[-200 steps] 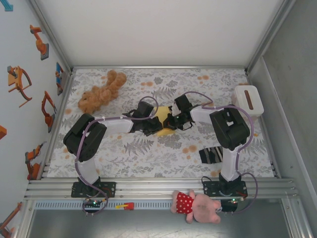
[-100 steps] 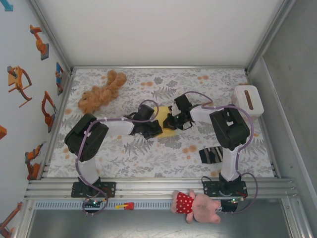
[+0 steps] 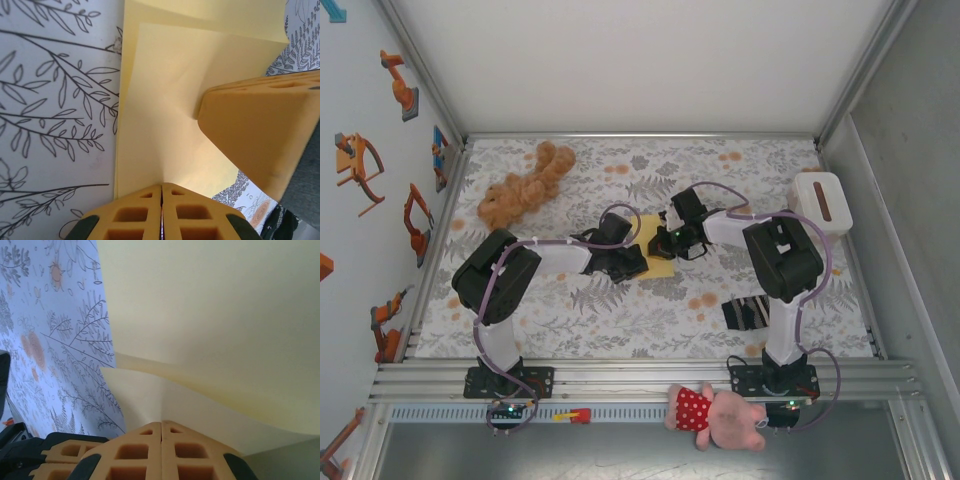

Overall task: Fold a paper plane with a square sheet of paper (pick it up from the middle)
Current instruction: Fold the triangle a second time at the center of the table.

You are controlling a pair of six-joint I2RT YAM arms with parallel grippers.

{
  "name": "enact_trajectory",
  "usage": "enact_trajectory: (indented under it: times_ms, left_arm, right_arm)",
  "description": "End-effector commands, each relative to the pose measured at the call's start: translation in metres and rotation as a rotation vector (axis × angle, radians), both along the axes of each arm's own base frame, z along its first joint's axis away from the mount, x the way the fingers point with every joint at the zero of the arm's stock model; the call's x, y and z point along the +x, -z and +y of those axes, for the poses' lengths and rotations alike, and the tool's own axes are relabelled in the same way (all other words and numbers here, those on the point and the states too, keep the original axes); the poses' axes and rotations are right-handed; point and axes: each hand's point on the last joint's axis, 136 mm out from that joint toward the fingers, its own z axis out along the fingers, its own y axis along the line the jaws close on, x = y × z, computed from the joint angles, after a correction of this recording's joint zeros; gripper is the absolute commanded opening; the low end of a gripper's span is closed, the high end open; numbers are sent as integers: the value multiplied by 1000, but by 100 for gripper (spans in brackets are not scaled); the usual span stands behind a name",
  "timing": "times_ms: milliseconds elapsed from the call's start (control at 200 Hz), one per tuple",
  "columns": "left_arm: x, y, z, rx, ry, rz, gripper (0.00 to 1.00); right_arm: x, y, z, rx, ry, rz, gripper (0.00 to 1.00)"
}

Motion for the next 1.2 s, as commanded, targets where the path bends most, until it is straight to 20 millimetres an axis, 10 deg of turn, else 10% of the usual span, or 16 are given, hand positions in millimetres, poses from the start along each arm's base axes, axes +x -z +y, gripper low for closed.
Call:
enact_trajectory:
  times_ms: [0, 486, 1192]
  left_arm:
    - [-13, 16, 9, 45, -7, 50, 9]
    - [-3, -11, 11, 57, -5, -25, 9]
    - [-19, 10, 26, 129, 23, 30, 8]
  right_arm:
    - [-1, 11, 0, -13, 1, 36, 0]
    - [2, 20, -9, -79, 28, 40, 0]
    - [-5, 44, -24, -181, 62, 102, 0]
